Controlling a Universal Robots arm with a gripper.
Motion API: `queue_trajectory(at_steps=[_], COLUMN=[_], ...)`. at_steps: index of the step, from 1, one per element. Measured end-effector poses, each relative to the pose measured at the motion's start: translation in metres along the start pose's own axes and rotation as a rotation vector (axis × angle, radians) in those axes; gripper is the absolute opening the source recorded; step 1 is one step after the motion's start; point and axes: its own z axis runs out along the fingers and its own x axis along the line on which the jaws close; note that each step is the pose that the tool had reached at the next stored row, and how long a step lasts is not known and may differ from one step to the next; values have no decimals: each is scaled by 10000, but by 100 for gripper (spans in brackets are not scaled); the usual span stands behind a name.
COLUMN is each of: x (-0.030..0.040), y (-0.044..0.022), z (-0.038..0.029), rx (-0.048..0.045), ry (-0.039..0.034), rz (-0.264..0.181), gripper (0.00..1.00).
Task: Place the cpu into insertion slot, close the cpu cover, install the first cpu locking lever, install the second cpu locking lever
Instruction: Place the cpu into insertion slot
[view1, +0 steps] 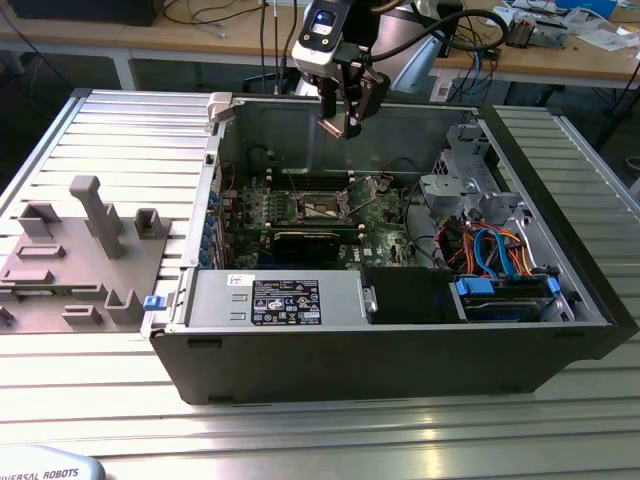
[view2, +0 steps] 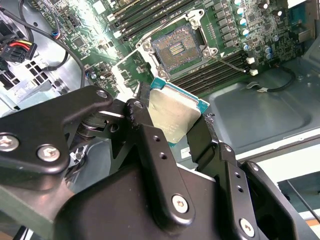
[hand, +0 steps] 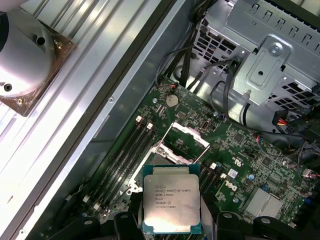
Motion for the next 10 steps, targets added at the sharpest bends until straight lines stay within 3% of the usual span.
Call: queue_trajectory(at_steps=[10], x=[0], y=[0], z=[0], rx=[0], ry=[-4], rz=[48], gripper=[54])
